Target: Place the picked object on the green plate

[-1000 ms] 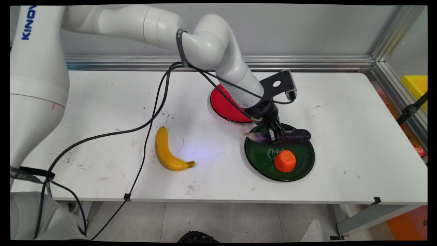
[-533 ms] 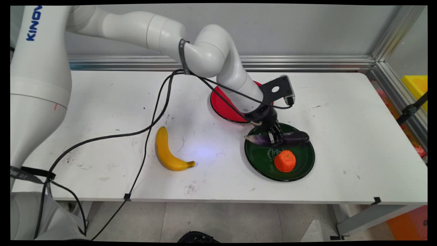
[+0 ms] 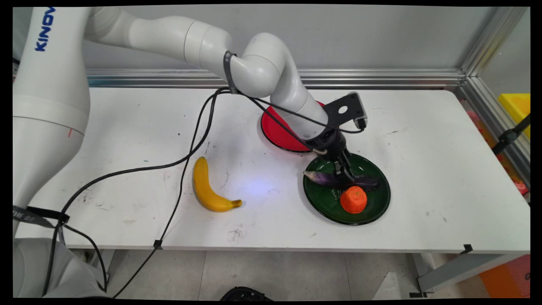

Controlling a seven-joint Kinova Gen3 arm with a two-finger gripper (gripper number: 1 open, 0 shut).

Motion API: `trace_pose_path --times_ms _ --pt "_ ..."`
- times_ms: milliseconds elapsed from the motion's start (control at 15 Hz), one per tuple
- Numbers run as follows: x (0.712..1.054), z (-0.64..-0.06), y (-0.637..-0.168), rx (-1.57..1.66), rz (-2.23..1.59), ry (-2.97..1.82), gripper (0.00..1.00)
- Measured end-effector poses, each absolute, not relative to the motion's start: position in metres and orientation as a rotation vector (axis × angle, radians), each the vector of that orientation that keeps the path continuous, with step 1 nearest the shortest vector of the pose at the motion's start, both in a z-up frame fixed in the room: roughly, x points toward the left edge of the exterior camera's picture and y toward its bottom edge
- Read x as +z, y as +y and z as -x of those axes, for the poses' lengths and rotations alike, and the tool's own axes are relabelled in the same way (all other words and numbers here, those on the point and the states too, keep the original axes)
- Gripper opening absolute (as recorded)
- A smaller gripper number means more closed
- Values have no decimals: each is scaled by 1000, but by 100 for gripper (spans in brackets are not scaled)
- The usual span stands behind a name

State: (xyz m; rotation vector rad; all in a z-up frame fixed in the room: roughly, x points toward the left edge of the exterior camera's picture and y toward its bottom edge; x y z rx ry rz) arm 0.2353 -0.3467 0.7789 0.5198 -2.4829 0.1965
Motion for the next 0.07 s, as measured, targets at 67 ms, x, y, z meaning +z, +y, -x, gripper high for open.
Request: trace_pose_path --times_ms 67 --pt "784 -236 -348 197 -519 -2480 100"
